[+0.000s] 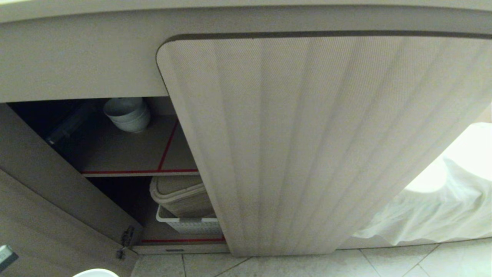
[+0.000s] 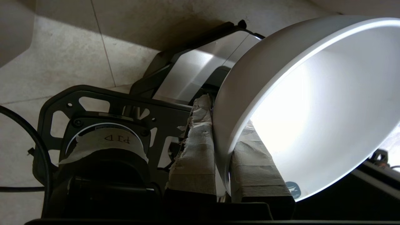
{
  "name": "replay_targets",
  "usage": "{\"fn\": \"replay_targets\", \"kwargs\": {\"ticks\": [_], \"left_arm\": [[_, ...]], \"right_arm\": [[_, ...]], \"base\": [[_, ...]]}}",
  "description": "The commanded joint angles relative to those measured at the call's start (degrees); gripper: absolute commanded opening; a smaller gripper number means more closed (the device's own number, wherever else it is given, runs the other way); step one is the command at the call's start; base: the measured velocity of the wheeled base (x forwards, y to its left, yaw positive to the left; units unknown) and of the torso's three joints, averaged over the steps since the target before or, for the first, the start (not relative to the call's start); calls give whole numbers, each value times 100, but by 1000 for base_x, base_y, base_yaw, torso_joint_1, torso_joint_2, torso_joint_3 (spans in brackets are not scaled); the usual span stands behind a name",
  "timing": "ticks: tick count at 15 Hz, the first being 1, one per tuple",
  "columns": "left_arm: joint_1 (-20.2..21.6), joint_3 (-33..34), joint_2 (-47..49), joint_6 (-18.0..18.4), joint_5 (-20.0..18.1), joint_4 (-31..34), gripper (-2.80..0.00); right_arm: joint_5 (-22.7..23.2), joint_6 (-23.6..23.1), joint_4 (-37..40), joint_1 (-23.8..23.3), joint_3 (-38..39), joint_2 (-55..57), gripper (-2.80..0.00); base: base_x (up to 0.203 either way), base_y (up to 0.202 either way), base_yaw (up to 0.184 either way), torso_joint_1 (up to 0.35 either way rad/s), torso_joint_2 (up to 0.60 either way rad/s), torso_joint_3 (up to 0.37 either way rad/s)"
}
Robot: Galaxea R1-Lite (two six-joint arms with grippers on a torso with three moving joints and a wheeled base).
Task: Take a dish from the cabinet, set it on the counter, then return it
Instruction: Put it back into the cabinet
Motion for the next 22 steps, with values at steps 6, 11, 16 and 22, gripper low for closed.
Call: {"fn": "replay_targets", "kwargs": {"ticks": [6, 11, 16, 22], "left_arm": [[-5, -46, 732, -772, 19, -1059, -280], [-1, -15, 1192, -1373, 19, -1608, -280], [2, 1, 1600, -1827, 43, -2119, -280], [205, 42, 1848, -1929, 15, -2545, -280]], "right_arm": [[-2, 3, -2, 0, 1, 7, -280], [-2, 3, -2, 0, 1, 7, -280], [-2, 3, -2, 0, 1, 7, -280], [-2, 11, -2, 0, 1, 7, -280]], "base": [[0, 0, 0, 0, 0, 0], [0, 0, 0, 0, 0, 0], [0, 0, 0, 0, 0, 0], [0, 0, 0, 0, 0, 0]]}}
